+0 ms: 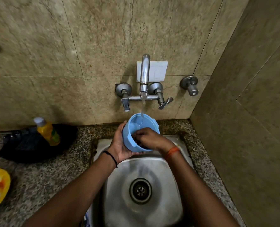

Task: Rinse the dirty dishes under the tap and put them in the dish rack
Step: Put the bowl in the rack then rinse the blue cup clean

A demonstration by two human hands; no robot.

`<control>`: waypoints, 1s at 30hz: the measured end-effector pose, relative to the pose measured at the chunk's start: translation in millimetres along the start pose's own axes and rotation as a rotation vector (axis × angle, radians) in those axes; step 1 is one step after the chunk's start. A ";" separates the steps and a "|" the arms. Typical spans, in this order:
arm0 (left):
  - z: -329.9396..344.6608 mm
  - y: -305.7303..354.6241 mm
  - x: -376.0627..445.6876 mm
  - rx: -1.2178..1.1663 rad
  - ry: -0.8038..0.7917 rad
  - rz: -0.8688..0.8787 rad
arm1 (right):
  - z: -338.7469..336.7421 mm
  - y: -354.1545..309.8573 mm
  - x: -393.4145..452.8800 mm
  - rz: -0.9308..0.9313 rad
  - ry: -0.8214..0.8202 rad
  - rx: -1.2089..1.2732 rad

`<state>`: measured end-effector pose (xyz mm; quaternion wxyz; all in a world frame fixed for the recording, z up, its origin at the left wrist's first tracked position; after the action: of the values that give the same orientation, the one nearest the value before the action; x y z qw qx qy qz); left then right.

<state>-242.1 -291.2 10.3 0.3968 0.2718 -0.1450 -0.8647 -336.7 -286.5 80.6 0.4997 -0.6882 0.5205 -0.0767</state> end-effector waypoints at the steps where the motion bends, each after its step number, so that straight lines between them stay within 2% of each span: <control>1: 0.7 -3.8 0.6 -0.010 -0.010 -0.004 | -5.2 3.1 2.4 0.049 0.042 -0.171; 2: 1.6 -8.2 1.8 -0.016 -0.009 -0.009 | -9.3 3.8 3.1 0.073 0.140 -0.295; 4: 2.1 -15.3 5.6 -0.011 -0.017 -0.024 | -5.9 -2.7 2.7 -0.009 0.290 -0.219; 6: 4.8 -16.7 4.5 -0.011 -0.027 -0.029 | 4.9 -8.9 3.2 -0.066 0.190 0.104; 7: 6.0 -15.9 2.6 -0.007 -0.027 -0.034 | 9.4 -5.1 4.4 -0.022 0.098 0.208; 8: 6.9 -14.8 1.0 0.003 -0.023 -0.043 | 10.2 -3.5 0.4 0.037 0.007 0.191; 9: 7.8 -15.2 -0.9 0.003 -0.023 -0.056 | 6.7 -1.8 -3.2 0.097 -0.046 0.069; 10: 6.6 -17.2 -0.9 0.003 -0.021 -0.066 | -0.1 1.1 -5.0 0.155 -0.008 -0.140; 11: 5.4 -20.3 -0.8 0.001 -0.014 -0.073 | -8.4 3.6 -4.7 0.197 0.123 -0.393; 12: 4.8 -23.6 -0.1 0.000 0.004 -0.075 | -14.6 1.7 -6.3 0.194 0.277 -0.510; 13: 4.4 -26.6 0.6 -0.006 0.017 -0.074 | -10.6 0.4 -1.8 0.148 0.353 -0.514; 14: 1.5 -28.4 1.8 -0.010 0.030 -0.070 | -3.6 0.8 2.7 0.084 0.319 -0.390; 15: -0.1 -28.3 1.9 -0.008 0.041 -0.064 | 5.5 -0.3 5.2 0.067 0.191 -0.152; 16: -1.1 -26.7 0.7 0.002 0.053 -0.059 | 15.6 1.7 5.4 0.102 0.058 0.087; 17: -2.1 -25.0 -1.1 0.015 0.065 -0.058 | 18.4 5.9 3.6 0.156 0.012 0.161; 19: -4.8 -23.3 -2.9 0.059 0.074 -0.062 | 11.1 14.2 4.0 0.188 0.006 0.048; 21: -8.2 -24.0 -2.6 0.043 0.086 -0.042 | -2.1 11.2 3.5 0.148 0.196 -0.413; 22: -11.0 -24.6 -2.6 0.015 0.103 -0.030 | -1.3 8.2 2.9 0.099 0.192 -0.473; 25: -15.8 -20.6 -3.1 0.024 0.126 -0.026 | 14.4 12.6 8.7 0.079 -0.050 -0.125; 27: -14.6 -19.1 -5.6 0.042 0.120 -0.052 | 15.1 19.8 11.3 0.105 0.028 -0.003; 29: -14.6 -18.1 -6.2 0.025 0.131 -0.040 | 9.0 23.0 11.7 0.053 0.294 -0.217; 30: -16.4 -16.9 -6.4 0.006 0.149 -0.021 | 11.0 22.4 10.8 0.028 0.352 -0.285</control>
<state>-239.4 -276.0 -8.5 0.3965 0.3379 -0.1150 -0.8458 -339.3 -287.5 53.6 0.2999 -0.7205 0.6147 -0.1147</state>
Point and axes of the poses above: each hand's wrist, its own x-axis towards the middle knuckle, its own z-axis out of the palm, y = z × x, the point moved 4 cm from there along x, towards the middle knuckle, and after that the axes turned 8 degrees about -y, right-handed, at the moved point
